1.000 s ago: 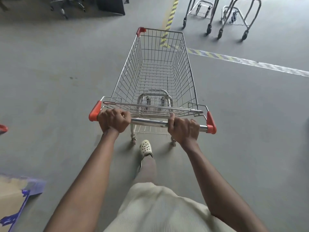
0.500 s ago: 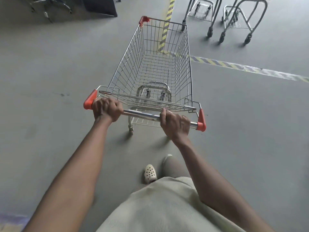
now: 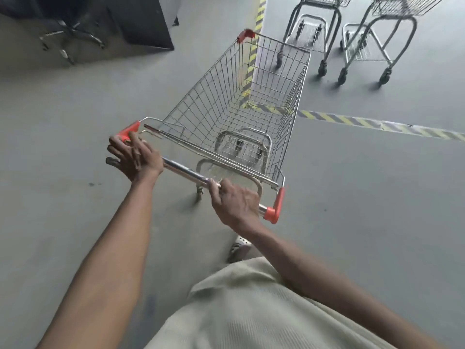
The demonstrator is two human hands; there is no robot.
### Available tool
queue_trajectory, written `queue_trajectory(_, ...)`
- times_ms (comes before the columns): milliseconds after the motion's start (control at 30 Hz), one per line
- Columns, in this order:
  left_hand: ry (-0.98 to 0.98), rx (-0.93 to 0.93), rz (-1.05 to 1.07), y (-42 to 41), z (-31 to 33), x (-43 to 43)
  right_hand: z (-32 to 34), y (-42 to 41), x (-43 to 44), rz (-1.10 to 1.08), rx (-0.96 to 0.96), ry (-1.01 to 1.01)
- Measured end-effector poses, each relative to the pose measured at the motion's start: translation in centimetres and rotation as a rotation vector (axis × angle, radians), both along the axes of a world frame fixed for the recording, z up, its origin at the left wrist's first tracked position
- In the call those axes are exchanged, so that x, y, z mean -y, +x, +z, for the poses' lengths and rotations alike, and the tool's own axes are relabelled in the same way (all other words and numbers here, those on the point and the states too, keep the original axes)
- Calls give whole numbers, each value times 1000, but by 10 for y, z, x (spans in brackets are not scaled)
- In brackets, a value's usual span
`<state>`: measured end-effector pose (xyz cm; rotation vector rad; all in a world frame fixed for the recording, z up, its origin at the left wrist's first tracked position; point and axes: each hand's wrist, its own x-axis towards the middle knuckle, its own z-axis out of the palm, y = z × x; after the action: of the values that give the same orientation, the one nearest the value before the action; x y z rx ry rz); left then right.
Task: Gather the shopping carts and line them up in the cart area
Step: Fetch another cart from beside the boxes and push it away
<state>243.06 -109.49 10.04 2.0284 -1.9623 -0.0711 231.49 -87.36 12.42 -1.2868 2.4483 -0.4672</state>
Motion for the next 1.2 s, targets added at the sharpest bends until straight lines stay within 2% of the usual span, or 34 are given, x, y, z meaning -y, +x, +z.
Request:
queue_trajectory(100, 41, -83, 32, -35, 4, 41, 3, -28, 38, 14, 13, -3)
queue_trajectory(300, 71, -98, -34, -103, 4, 99, 6, -93, 94, -14, 4, 34)
queue_trajectory(633, 64, -94, -156, -246, 1, 215, -5, -210, 204, -184, -33, 41)
queue_trajectory(700, 36, 6, -265, -273, 1, 239, -4, -234, 224, -217, -50, 58)
queue_trajectory(800, -80, 95, -572, -312, -3, 279, -4, -269, 248, -283, -79, 94)
queue_trajectory(933, -72, 180, -869, -375, 4, 321, -7, -313, 274, -391, -230, 55)
queue_trajectory(1033, 18, 253, -975, -422, 16, 335, -6, -349, 292, -460, -264, 68)
queue_trajectory(1200, 57, 254, -1057, -498, 15, 353, -7, -407, 306, -538, -262, 28)
